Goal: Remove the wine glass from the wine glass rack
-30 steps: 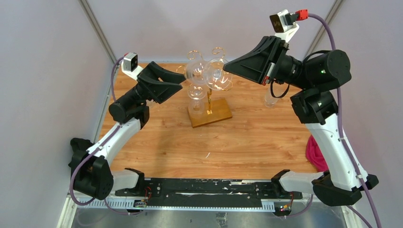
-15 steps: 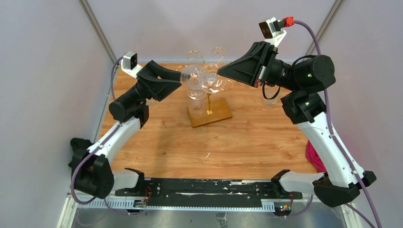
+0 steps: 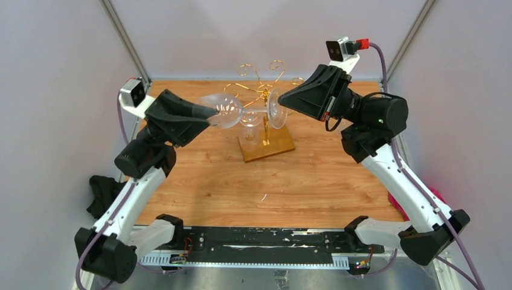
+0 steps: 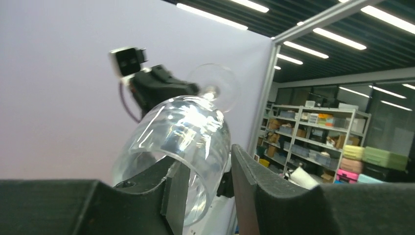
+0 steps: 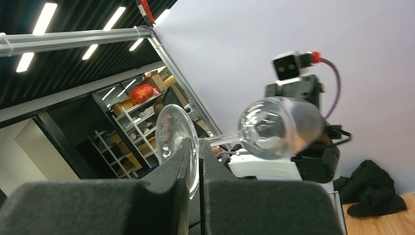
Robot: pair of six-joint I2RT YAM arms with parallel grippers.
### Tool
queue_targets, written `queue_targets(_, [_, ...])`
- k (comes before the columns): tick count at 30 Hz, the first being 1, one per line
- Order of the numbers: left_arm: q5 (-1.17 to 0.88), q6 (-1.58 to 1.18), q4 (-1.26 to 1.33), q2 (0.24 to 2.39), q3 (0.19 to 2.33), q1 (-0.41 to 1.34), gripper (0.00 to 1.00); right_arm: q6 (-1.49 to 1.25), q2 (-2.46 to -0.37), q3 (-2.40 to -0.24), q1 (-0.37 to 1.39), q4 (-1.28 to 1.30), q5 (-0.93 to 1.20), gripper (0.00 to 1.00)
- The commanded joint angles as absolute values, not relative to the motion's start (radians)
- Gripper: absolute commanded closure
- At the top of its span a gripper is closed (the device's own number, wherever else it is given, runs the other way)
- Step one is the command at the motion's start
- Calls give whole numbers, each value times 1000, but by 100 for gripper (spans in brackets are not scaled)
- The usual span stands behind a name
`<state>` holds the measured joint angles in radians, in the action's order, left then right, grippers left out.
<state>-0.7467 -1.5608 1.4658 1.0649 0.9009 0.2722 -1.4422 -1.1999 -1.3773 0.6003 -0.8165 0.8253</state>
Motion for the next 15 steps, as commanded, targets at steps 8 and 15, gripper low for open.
queue_targets(8, [-778, -1483, 1298, 867, 914, 291, 67, -1397, -1304, -1344, 620, -754, 863, 100])
queue_targets(15, [-747, -1164, 803, 791, 955, 291, 94, -1400, -1298, -1366, 630, -764, 877, 100])
